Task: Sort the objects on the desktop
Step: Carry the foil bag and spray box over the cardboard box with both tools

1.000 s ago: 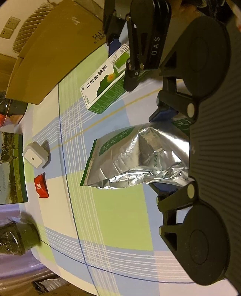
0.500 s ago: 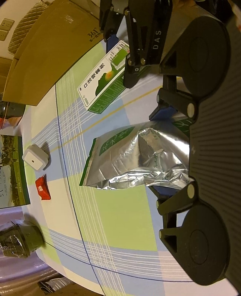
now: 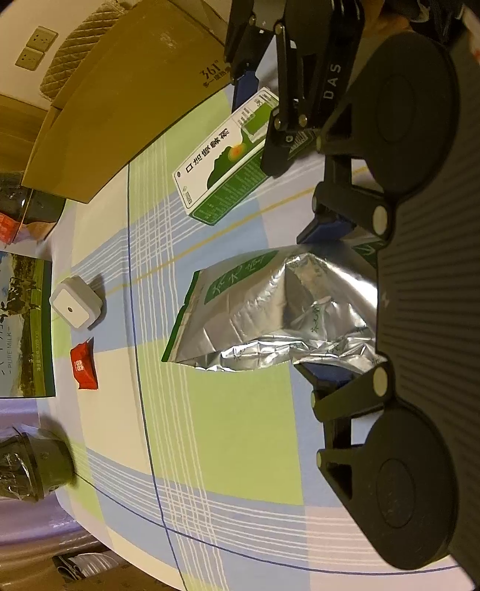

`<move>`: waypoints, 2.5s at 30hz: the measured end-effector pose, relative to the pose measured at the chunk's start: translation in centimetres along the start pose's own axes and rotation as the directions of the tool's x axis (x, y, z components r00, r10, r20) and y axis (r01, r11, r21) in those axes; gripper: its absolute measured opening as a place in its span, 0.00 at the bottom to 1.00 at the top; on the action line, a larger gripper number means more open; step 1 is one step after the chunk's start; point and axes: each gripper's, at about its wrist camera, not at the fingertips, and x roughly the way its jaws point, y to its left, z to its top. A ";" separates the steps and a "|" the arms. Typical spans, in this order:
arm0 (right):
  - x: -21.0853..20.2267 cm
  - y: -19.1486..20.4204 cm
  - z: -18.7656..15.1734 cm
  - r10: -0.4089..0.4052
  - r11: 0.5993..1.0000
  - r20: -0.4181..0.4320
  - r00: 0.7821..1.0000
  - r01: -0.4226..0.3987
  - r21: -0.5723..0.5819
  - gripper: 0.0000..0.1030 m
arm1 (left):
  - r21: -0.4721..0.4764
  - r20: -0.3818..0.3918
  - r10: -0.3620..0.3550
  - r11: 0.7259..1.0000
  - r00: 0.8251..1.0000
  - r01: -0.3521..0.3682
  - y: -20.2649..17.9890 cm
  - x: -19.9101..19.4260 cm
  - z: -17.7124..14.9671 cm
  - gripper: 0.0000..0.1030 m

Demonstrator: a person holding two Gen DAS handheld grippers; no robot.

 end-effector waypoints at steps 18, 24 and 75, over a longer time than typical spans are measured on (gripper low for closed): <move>0.1 0.1 0.3 0.006 1.000 0.027 1.000 -0.006 -0.022 0.54 | 0.013 0.000 0.015 1.000 1.000 -0.015 -0.3 -0.2 -0.4 0.60; 0.3 0.2 0.1 0.004 0.999 0.023 1.000 -0.003 -0.034 0.52 | 0.008 0.011 0.016 1.000 1.000 -0.016 -0.4 -0.4 -0.5 0.52; -15.8 -5.3 2.5 -0.120 0.974 0.292 0.949 0.056 0.219 0.51 | 0.089 0.192 -0.149 0.987 0.970 0.134 -8.0 -11.0 3.3 0.47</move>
